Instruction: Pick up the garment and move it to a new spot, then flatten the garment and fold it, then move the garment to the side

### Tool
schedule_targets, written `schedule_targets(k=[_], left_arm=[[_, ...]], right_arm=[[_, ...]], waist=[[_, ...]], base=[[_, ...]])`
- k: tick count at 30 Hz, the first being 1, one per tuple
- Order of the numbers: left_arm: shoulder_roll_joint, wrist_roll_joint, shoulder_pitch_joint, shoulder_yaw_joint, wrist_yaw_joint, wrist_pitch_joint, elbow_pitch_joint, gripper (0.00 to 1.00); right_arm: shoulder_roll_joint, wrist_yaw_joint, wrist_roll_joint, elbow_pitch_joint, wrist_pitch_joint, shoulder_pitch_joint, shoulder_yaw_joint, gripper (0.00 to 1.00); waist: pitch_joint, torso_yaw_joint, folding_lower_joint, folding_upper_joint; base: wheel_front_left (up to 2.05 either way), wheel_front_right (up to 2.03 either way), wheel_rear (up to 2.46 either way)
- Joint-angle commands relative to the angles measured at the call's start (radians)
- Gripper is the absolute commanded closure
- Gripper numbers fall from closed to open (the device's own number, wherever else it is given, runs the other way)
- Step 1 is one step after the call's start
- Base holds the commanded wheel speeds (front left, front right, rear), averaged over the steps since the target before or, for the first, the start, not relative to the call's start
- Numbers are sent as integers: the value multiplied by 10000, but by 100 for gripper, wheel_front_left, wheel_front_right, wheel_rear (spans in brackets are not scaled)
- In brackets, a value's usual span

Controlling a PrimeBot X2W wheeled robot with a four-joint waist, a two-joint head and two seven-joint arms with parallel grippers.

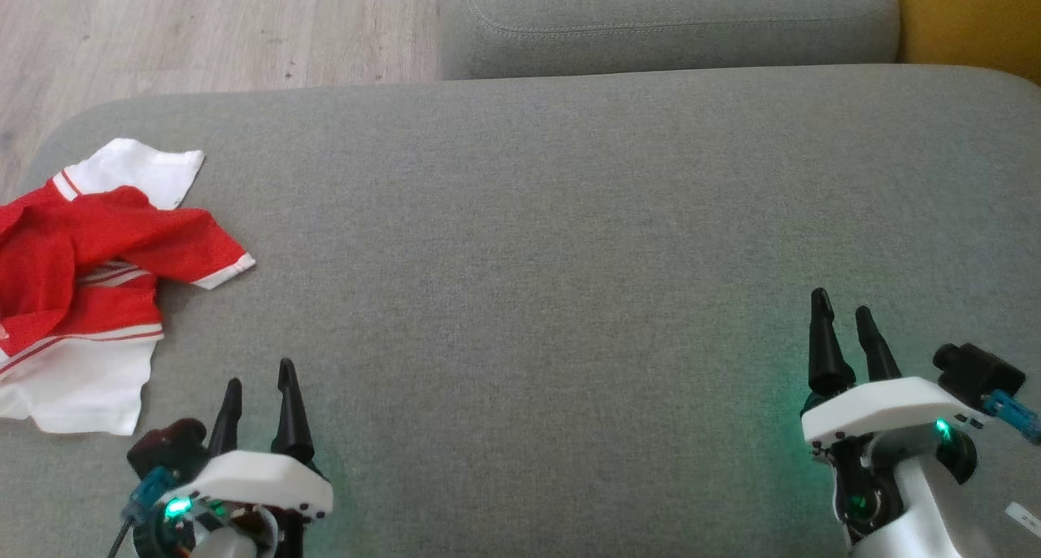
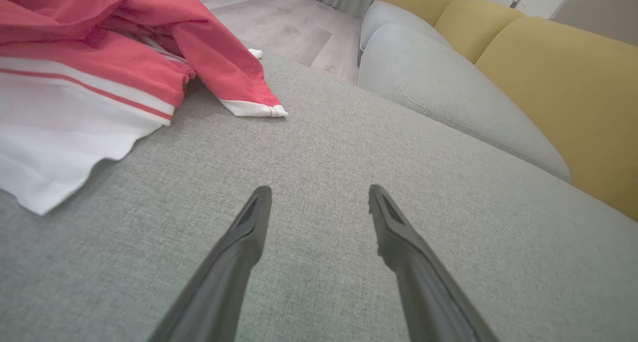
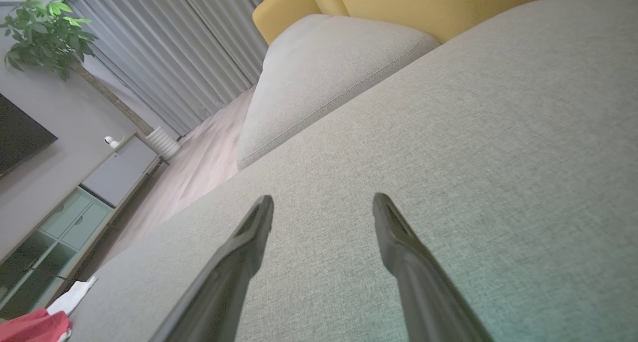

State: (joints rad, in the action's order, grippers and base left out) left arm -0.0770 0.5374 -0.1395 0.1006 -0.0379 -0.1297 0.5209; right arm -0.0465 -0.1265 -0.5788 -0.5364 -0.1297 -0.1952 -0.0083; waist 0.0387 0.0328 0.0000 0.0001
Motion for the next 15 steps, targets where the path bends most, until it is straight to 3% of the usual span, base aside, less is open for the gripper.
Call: schedule_targets(k=[1, 15], left_arm=[[-234, -402, -579, -104, 72, -173, -176, 0], [-284, -2057, -760, 124, 424, -588, 255, 0]], right_arm=[[-73, -31, 400, 193, -181, -587, 203, 0], [-34, -35, 2108, -153, -593, -797, 300, 0]], waist=[[-2, -12, 0, -1], [1, 31, 0, -1]], base=[[0, 0, 0], [0, 0, 0]])
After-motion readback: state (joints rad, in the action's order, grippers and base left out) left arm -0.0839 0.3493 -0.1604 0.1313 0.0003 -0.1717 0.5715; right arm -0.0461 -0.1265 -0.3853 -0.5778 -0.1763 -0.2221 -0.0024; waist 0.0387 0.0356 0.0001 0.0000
